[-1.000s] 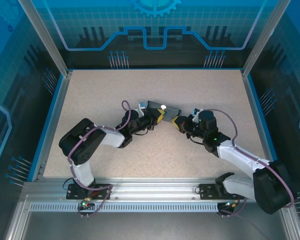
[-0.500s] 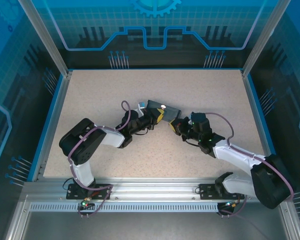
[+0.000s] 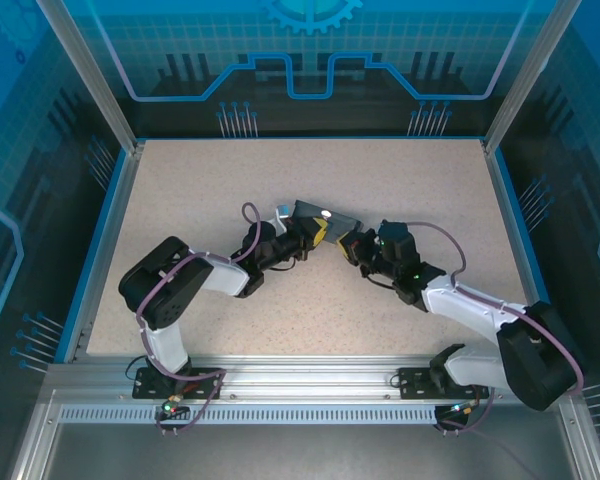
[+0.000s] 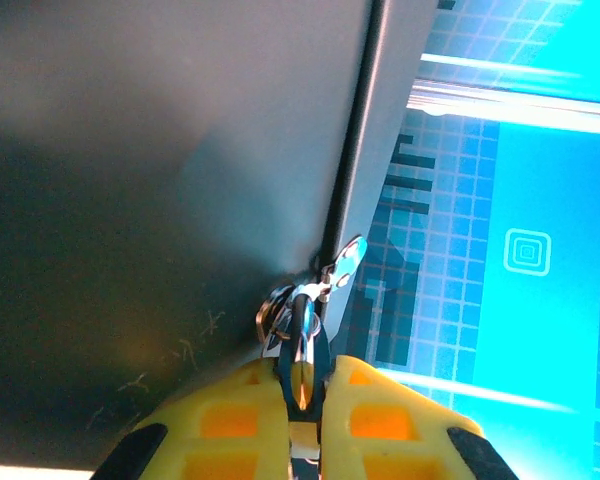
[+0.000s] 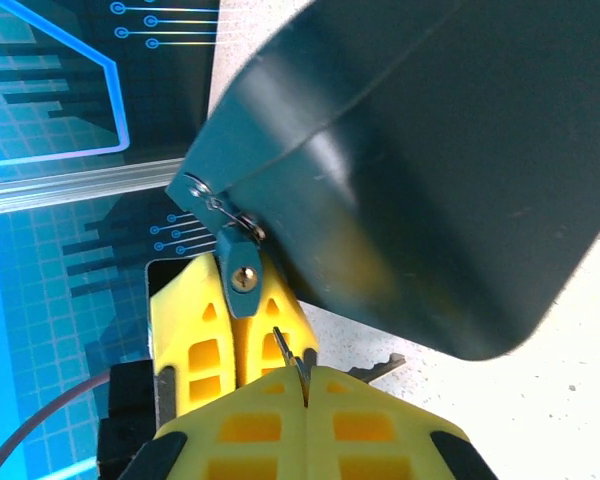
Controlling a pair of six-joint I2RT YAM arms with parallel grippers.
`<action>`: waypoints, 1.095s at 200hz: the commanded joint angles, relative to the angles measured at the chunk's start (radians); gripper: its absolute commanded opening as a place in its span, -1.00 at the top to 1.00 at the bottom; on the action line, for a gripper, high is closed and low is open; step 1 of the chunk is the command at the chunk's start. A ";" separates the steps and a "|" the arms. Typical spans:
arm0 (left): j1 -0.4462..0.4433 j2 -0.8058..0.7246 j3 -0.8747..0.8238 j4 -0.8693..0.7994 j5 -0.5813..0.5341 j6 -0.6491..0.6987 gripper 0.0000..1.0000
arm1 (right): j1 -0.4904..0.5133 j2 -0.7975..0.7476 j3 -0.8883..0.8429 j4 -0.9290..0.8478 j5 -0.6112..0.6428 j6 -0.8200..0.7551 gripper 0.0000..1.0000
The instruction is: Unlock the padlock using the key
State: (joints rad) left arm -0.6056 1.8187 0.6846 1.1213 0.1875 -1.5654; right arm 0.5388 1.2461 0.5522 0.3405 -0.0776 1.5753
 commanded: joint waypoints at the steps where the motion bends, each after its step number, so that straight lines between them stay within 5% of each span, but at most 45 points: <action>1: 0.002 0.005 -0.008 0.118 -0.011 -0.012 1.00 | 0.012 0.017 0.038 0.031 0.021 0.002 1.00; 219: 0.003 0.009 -0.005 0.118 -0.002 -0.015 1.00 | -0.024 0.051 0.052 0.048 0.008 0.000 1.00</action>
State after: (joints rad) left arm -0.6056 1.8210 0.6834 1.1313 0.1879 -1.5726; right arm 0.5270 1.3178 0.5911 0.3756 -0.0818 1.5749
